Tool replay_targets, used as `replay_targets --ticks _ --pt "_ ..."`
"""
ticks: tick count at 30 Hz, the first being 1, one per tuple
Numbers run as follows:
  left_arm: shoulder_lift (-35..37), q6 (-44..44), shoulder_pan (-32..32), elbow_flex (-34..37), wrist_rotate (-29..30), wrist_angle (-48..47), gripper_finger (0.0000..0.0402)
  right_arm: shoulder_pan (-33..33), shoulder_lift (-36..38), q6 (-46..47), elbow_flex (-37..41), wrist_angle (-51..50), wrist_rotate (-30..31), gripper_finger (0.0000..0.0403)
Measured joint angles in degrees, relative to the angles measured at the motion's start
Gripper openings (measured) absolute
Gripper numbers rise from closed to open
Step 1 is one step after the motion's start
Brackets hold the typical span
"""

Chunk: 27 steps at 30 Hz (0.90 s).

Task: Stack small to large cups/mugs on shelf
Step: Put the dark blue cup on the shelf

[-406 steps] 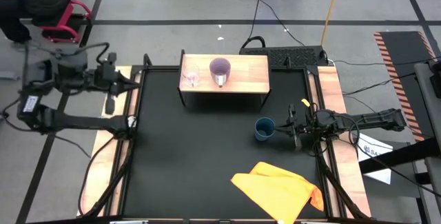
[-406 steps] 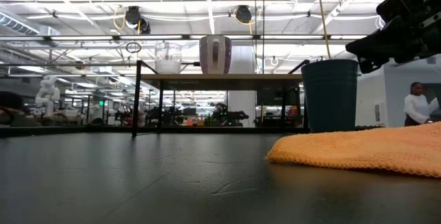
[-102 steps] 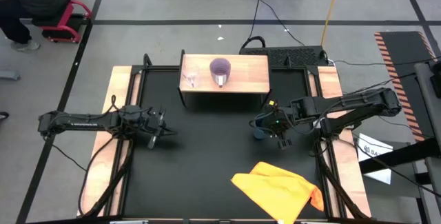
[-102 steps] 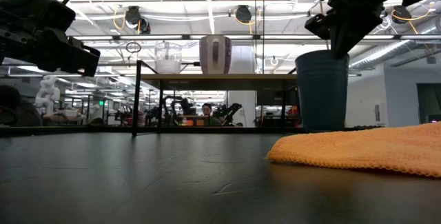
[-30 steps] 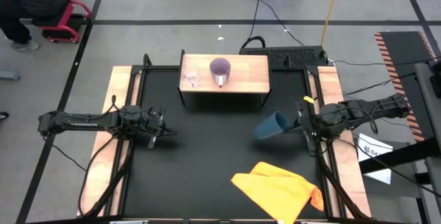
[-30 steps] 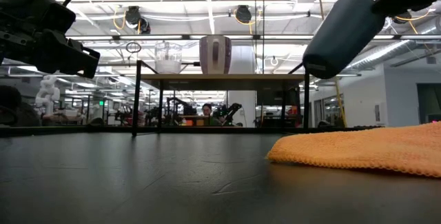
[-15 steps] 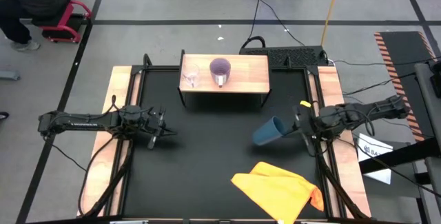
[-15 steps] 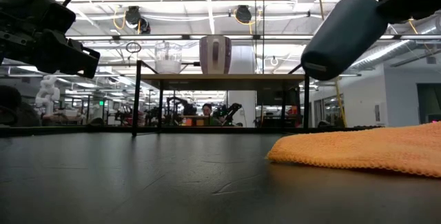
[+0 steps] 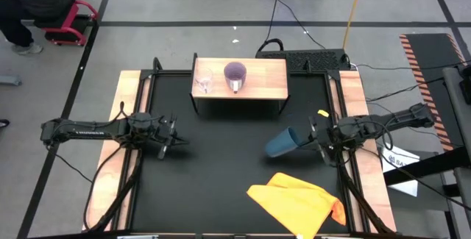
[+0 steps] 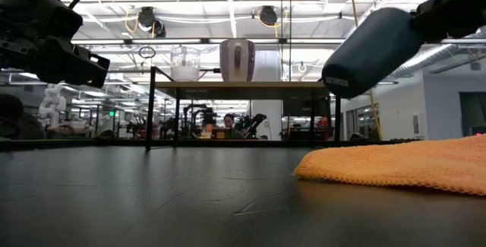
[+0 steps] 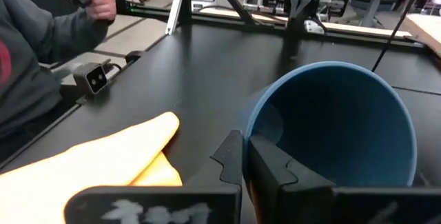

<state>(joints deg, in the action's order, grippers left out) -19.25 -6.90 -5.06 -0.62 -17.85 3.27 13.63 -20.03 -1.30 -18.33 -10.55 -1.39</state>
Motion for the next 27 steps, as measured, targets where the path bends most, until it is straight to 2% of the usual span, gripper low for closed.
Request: replay_targets --ticks 12,27 --pt "0.0 -0.2 0.0 0.0 0.0 0.0 0.0003 0.0 0.3 -0.7 3.8 3.5 0.1 0.0000" --pt "0.0 0.0 0.0 0.0 0.0 0.0 0.0003 0.0 5.2 -1.0 7.5 6.1 0.1 0.0000"
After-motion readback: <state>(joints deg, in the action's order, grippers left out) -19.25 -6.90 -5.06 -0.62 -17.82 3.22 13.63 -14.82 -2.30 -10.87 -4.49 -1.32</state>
